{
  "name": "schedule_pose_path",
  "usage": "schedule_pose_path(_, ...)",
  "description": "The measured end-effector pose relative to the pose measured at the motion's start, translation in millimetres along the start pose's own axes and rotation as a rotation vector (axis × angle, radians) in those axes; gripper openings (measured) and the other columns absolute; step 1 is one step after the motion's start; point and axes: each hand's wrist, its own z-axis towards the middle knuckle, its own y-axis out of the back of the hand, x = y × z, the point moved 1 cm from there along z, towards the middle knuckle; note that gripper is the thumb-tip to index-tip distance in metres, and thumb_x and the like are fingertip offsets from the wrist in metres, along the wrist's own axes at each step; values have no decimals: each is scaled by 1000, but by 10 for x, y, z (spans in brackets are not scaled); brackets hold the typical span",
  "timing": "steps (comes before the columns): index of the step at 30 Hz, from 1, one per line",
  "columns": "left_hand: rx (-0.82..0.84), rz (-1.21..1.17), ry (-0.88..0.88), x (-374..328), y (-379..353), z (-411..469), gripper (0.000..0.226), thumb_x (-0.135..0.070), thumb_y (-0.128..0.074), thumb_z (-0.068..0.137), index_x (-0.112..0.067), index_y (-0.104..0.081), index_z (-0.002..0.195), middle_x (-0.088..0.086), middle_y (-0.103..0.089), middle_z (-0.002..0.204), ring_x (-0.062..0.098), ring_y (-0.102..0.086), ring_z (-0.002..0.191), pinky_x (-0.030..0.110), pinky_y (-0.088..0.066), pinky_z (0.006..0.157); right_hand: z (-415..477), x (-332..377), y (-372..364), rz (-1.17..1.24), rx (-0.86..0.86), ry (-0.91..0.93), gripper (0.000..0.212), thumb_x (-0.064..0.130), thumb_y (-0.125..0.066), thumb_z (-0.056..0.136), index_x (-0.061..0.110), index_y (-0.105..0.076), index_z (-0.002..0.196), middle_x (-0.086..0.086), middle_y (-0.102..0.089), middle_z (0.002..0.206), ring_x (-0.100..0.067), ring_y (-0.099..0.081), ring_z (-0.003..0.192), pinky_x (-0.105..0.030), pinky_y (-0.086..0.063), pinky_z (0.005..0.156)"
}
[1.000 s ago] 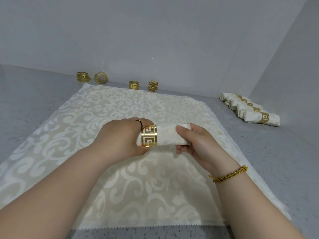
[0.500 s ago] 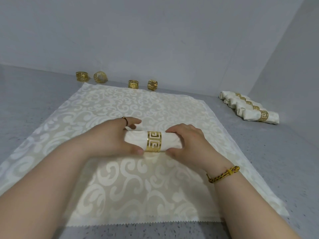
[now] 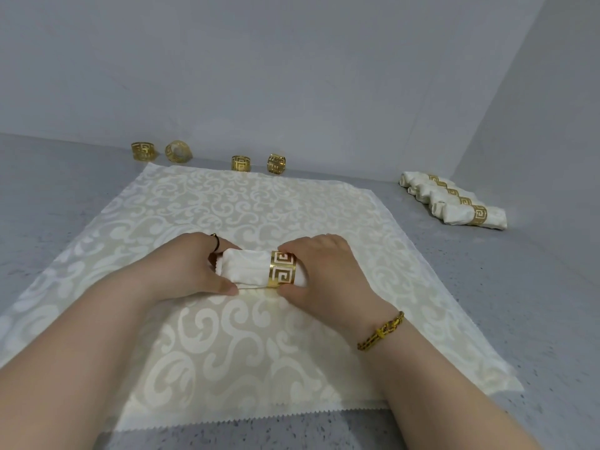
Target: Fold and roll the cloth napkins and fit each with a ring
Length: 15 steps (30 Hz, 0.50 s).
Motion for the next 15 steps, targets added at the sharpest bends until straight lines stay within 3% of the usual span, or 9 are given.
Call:
schedule_pose_path(2,-5,6,-5,-6,2,-7,46,-21,-77,69,-32,-59,110,-22,-57,85,-5,-53,77,7,-40,62,-3,-9,14,30,-29,5,41,26,-64,77,17,-55,117,1,-58,113,-20,-48,105,-24,-23,96)
schedule_pose_path(5,-6,8,-5,-5,4,-10,44,-21,-76,70,-30,-60,110,-23,-57,83,-4,-54,76,9,-40,63,-15,-18,10,83,-7,6,36,21,-62,78,15,-55,112,0,-56,108,-18,-47,98,-15,-19,81)
schedule_pose_path(7,8,4,-10,1,0,-6,46,-22,-76,70,-30,-59,113,-23,-56,84,-4,-53,76,9,-40,63,-20,-24,8,92,-6,2,39,22,-63,78,16,-54,116,0,-56,112,-18,-47,102,-16,-22,86)
schedule_pose_path(9,27,-28,-2,14,0,4,56,-26,-76,70,-30,-53,121,-22,-53,88,-4,-52,78,8,-38,63,-22,-40,15,86,12,-18,52,28,-66,78,20,-49,126,2,-52,124,-17,-43,114,-22,-21,104)
schedule_pose_path(12,44,-77,34,37,21,6,66,-35,-71,74,-29,-41,133,-15,-50,102,-2,-50,85,5,-35,66,-62,-133,79,227,89,-179,75,36,-70,74,27,-32,138,8,-34,141,-11,-25,131,-22,-12,108)
schedule_pose_path(13,51,-97,34,54,29,4,59,-35,-69,76,-30,-44,129,-12,-51,106,1,-51,88,5,-34,67,-77,-198,101,305,96,-249,78,37,-71,73,29,-29,139,9,-32,142,-11,-23,132,-24,-15,108)
schedule_pose_path(15,69,-137,3,51,48,-3,29,-37,-69,78,-38,-55,103,-4,-61,106,10,-57,92,11,-39,71,-133,-348,151,396,103,-396,80,37,-71,72,30,-27,139,8,-34,140,-14,-24,132,-26,-27,104)
